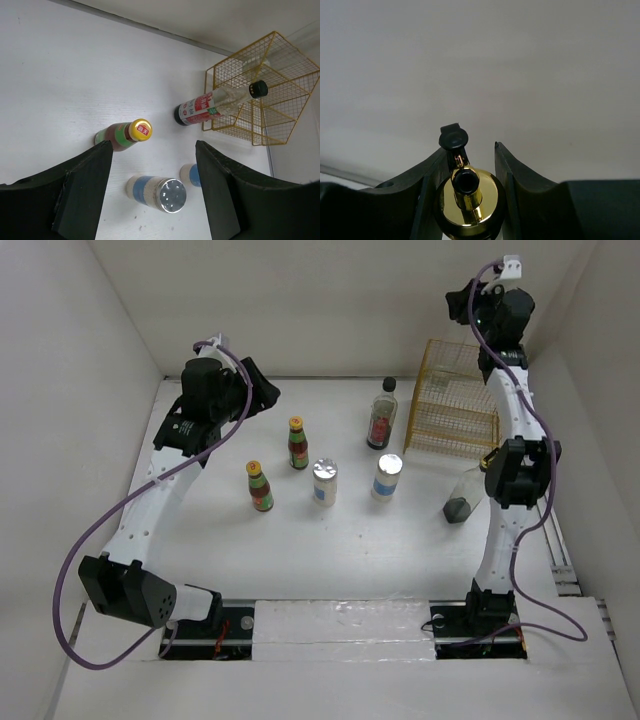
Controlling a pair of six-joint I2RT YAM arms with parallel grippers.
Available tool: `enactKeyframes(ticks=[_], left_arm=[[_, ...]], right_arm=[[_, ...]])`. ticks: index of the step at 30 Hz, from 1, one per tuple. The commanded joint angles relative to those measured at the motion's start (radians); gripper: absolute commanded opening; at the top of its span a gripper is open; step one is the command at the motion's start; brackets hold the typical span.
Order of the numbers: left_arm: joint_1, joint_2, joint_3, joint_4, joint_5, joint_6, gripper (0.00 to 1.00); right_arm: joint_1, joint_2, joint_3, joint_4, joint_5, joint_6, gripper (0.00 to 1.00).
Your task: Organize the condiment bottles
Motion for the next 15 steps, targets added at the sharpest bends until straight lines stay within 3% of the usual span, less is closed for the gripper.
enactKeyframes(ticks=[1,7,10,14,15], left_arm=[[-0.001,-0.019,-0.016,0.049,0.004,0.003,0.62],[-0.001,-0.038,-0.046,0.058,0.004,-0.006,0.62],[-0.001,-0.038,-0.046,0.058,0.004,-0.006,0.62],[-0.001,-0.047,-0.057,0.067,0.013,-0.006,0.62],[-0.001,-0.047,-0.057,0.068,0.013,-0.015,0.62]], right_arm=[[0.003,-0.129,-0.097,0.168,-0.03,0.007,0.0],[0.003,-0.179,-0.252,0.168,-0.026,0.007,0.0],[0.012,-0.18,-0.286,0.122,-0.004,0.007,0.06],[0.021,-0.206,-0.348,0.101,0.02,-0.004,0.33],[0.021,-0.219,-0.349,0.101,0.02,-0.013,0.44]])
